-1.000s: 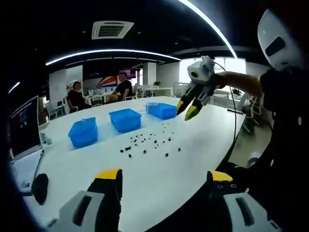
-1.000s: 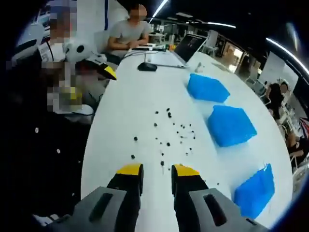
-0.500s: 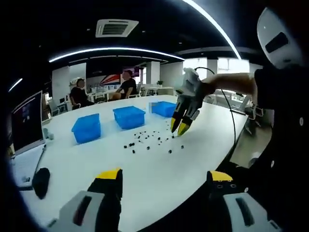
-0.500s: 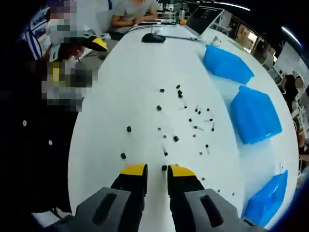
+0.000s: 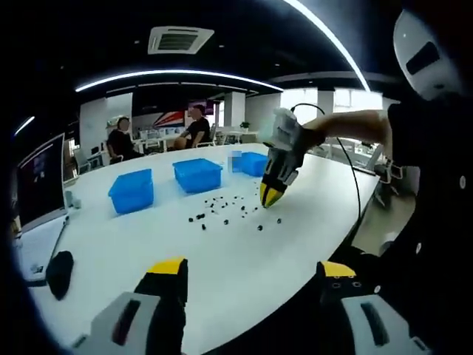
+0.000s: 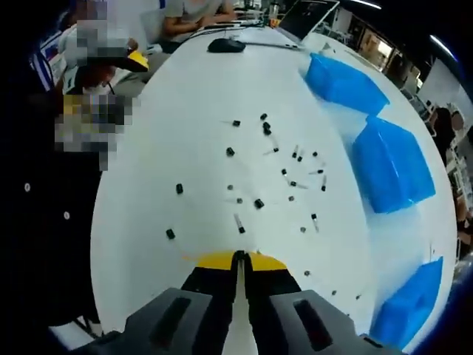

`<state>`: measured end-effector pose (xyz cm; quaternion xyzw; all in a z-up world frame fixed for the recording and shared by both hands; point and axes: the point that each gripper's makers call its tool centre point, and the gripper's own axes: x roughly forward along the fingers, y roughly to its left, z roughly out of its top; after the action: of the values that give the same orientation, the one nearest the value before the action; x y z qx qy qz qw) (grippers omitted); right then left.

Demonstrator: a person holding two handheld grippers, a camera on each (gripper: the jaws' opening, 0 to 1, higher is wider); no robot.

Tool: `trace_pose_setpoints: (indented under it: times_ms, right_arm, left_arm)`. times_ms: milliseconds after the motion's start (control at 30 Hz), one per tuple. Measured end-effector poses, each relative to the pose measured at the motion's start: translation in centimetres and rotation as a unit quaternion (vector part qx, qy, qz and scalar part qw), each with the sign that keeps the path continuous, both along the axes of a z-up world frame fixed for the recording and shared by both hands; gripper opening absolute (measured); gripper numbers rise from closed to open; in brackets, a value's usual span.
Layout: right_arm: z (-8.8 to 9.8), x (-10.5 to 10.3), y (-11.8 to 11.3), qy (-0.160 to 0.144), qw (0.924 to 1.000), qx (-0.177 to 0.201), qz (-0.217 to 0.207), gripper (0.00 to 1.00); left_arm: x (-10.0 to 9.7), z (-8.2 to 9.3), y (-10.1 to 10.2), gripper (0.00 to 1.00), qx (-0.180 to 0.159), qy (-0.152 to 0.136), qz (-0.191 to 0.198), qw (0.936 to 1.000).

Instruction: Pick up the resistors one by one and place each resistor into its matching bin, sorting the parts by color and model until every resistor is separated into the correct bin for its type

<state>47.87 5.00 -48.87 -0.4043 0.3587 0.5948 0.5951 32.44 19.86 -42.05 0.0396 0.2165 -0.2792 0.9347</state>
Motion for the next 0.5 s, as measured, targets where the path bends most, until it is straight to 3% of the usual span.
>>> trace_pose_setpoints:
  times_ms: [167, 233, 300, 400, 500]
  right_arm:
    - [0.1, -0.2, -0.1, -0.025, 0.9996, -0.005, 0.010, 0.07]
    - [0.1, -0.8, -0.1, -0.009, 0.9999, 0.006, 0.003, 0.07]
    - [1.0, -1.3, 0.2, 0.005, 0.9993, 0.034, -0.012, 0.07]
    - [3.8, -0.9, 0.5, -0.009, 0.9949, 0.093, -0.039, 0.07]
    - [7.0, -0.9, 0.6, -0.018, 0.9823, 0.171, -0.075, 0.07]
  left_arm:
    - [0.2, 0.6, 0.1, 0.71, -0.005, -0.008, 0.005, 0.9999]
    - [0.3, 1.1, 0.1, 0.71, -0.012, -0.015, 0.005, 0.9998]
    - [0.3, 1.5, 0.0, 0.71, -0.020, -0.018, 0.004, 0.9996]
    - [0.6, 2.4, 0.2, 0.70, -0.035, -0.030, 0.013, 0.9988]
    - [1.2, 3.4, 0.4, 0.70, -0.047, -0.047, 0.026, 0.9974]
